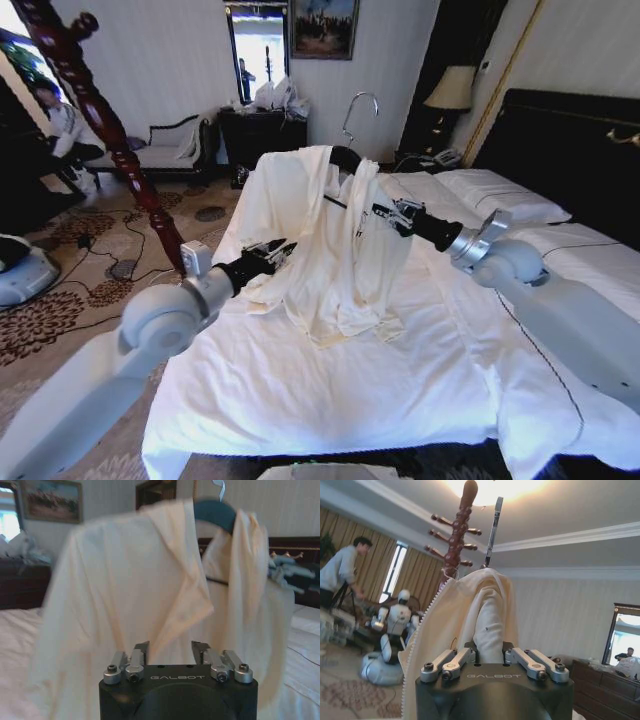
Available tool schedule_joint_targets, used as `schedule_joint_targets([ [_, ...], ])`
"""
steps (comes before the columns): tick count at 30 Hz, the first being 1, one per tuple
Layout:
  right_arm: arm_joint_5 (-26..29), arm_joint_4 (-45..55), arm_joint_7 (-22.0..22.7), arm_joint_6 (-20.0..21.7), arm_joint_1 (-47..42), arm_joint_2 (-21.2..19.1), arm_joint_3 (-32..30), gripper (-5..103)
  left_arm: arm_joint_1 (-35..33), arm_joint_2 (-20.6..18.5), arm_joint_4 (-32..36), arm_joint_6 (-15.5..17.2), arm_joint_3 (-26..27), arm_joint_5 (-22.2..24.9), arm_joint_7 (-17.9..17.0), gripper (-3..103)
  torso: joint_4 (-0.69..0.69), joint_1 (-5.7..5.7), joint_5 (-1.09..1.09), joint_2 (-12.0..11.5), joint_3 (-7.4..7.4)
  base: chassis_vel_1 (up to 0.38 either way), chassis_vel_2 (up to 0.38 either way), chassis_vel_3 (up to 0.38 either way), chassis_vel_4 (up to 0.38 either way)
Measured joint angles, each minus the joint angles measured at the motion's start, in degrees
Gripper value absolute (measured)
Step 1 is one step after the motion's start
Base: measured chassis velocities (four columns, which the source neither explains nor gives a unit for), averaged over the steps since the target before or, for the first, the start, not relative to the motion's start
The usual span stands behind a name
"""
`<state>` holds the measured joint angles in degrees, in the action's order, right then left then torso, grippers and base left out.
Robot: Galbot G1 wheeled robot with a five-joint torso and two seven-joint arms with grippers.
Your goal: Pick up the clothes from the bed and hang them on the clothes hanger.
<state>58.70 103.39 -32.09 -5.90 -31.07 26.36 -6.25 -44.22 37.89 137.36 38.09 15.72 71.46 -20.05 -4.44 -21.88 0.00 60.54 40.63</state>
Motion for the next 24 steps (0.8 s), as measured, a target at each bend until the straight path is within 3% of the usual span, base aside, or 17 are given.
schedule_joint_targets([
  [2, -0.8, -0.3, -0.8, -0.3, 0.0, -0.4, 0.0, 20, -0.1, -0.4, 0.3, 0.1, 1.4, 0.4, -0.2, 53, 0.00, 0.00, 0.00, 0.0, 0.00, 0.000, 0.000, 0.000, 0.000],
  [6, -4.0, -0.8, -3.5, -1.2, -0.1, -0.9, 0.4, 20, 1.9, -1.9, -2.5, -1.9, 7.2, 0.6, 1.6, 75, -0.02, 0.00, 0.00, 0.0, 0.00, 0.000, 0.000, 0.000, 0.000],
  [7, -4.0, -0.8, -3.5, -1.2, -0.1, -0.9, 0.4, 20, 1.9, -1.9, -2.5, -1.9, 7.2, 0.6, 1.6, 75, -0.02, 0.00, 0.00, 0.0, 0.00, 0.000, 0.000, 0.000, 0.000],
  [8, -4.4, -0.9, -3.7, -1.3, -0.2, -0.8, 0.6, 20, 2.5, -2.3, -4.1, -2.5, 8.5, 0.3, 2.5, 75, -0.02, 0.00, 0.00, 0.0, 0.00, 0.000, 0.000, 0.000, 0.000],
  [11, -6.6, -1.5, -5.0, -2.1, -0.5, 0.5, 1.5, 20, 3.9, -4.2, -12.3, -4.5, 12.5, -1.1, 8.8, 90, 0.00, 0.00, 0.00, 0.0, 0.00, 0.000, 0.000, 0.000, 0.000],
  [13, -6.8, -1.6, -5.2, -2.3, -0.6, 0.7, 1.6, 20, 3.9, -4.7, -13.9, -5.0, 12.8, -1.7, 10.2, 96, 0.01, -0.01, -0.01, 0.0, 0.00, 0.000, 0.000, 0.000, 0.000],
  [14, -6.9, -1.6, -5.6, -2.7, -0.9, 1.1, 1.7, 20, 3.9, -5.6, -16.3, -6.5, 12.9, -2.8, 12.9, 96, 0.01, -0.02, -0.01, 0.0, 0.01, 0.000, 0.000, 0.000, 0.000],
  [16, -6.6, -1.7, -7.2, -3.8, -1.3, 1.8, 1.9, 20, 3.2, -8.5, -20.5, -13.8, 11.8, -5.5, 19.4, 100, -0.01, -0.02, -0.03, 0.0, 0.02, 0.000, 0.000, 0.000, 0.000],
  [17, -6.6, -1.7, -7.2, -3.8, -1.3, 1.8, 1.9, 20, 3.2, -8.5, -20.5, -13.8, 11.8, -5.5, 19.4, 100, -0.01, -0.02, -0.03, 0.0, 0.02, 0.000, 0.000, 0.000, 0.000],
  [18, -6.5, -1.7, -7.7, -4.0, -1.4, 1.9, 1.9, 20, 2.8, -9.4, -20.9, -15.9, 11.6, -5.8, 21.0, 100, 0.00, -0.02, -0.04, 0.0, 0.02, 0.000, 0.000, 0.000, 0.000],
  [21, -6.4, -1.9, -10.2, -4.8, -1.4, 2.1, 1.7, 20, 2.3, -14.3, -24.1, -27.0, 10.0, -8.1, 32.9, 100, 0.00, 0.00, 0.00, 0.0, 0.00, 0.000, 0.000, 0.000, 0.000],
  [22, -6.4, -1.9, -10.2, -4.8, -1.4, 2.1, 1.7, 20, 2.3, -14.3, -24.1, -27.0, 10.0, -8.1, 32.9, 100, 0.00, 0.00, 0.00, 0.0, 0.00, 0.000, 0.000, 0.000, 0.000],
  [24, -6.4, -2.0, -11.1, -4.9, -1.4, 2.0, 1.5, 20, 2.9, -15.4, -26.2, -29.8, 9.1, -9.0, 38.0, 100, -0.01, 0.00, 0.00, 0.0, 0.00, 0.000, 0.000, 0.000, 0.000],
])
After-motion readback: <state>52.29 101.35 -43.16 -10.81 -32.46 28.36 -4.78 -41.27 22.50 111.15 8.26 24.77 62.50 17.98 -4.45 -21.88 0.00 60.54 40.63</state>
